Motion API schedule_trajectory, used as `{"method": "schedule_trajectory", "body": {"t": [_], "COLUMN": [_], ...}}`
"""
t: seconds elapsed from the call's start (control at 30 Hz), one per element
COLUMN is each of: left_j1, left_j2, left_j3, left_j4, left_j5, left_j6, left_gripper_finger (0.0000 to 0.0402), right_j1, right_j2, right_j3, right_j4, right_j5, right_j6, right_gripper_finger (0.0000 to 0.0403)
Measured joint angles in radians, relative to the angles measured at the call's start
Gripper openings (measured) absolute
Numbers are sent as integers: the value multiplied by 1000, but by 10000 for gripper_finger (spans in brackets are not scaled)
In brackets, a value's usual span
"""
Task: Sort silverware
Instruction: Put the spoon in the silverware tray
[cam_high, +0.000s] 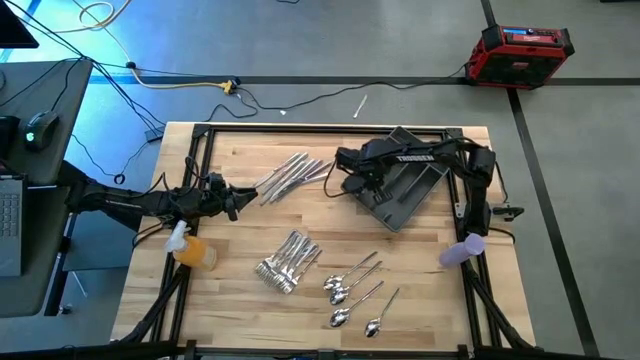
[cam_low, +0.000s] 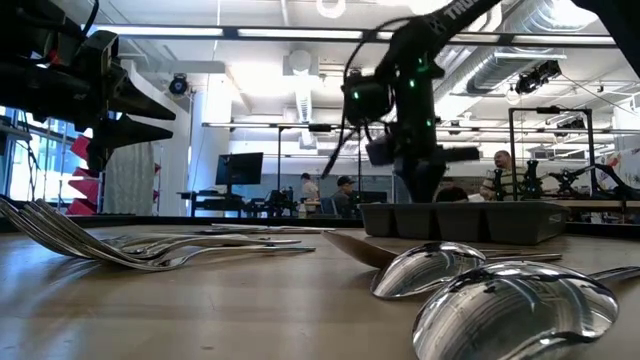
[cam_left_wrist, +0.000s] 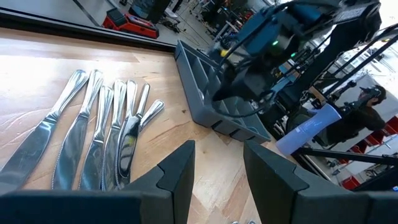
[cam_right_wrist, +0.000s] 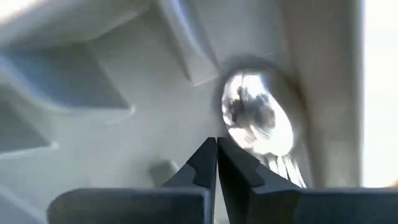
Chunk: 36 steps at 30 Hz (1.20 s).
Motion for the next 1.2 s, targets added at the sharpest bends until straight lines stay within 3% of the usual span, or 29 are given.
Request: {"method": "schedule_trajectory", "body": {"t": [0.17,0.43,0.63,0.77,0.9,1.07,1.2], "left_j1": [0,0,-1,-3,-6,-6,-6], "left_j2": [0,0,0,0,0,0,0], "left_j3": [0,0,0,0,0,0,0], "left_j4": [0,0,0,0,0,3,11], "left_j5": [0,0,2,3,0,-26,-43], "left_j6": [1,0,-1,-9,-8,-6,0], "left_gripper_finger": [119,119,119,119,119,119,119], "right_j1": [58,281,495,616,717,809,849], "right_j2": [-71,-146,-132,-132,-132,-127,-90], "right_j3": [78,84,22,-75,-175,-233,-233], "right_j4": [-62,-23,144,393,607,694,731], "right_j5": [-51,-435,-551,-547,-406,-298,-275], "right_j6": [77,252,341,525,718,721,690], "right_gripper_finger": [0,0,0,2,28,81,104]}}
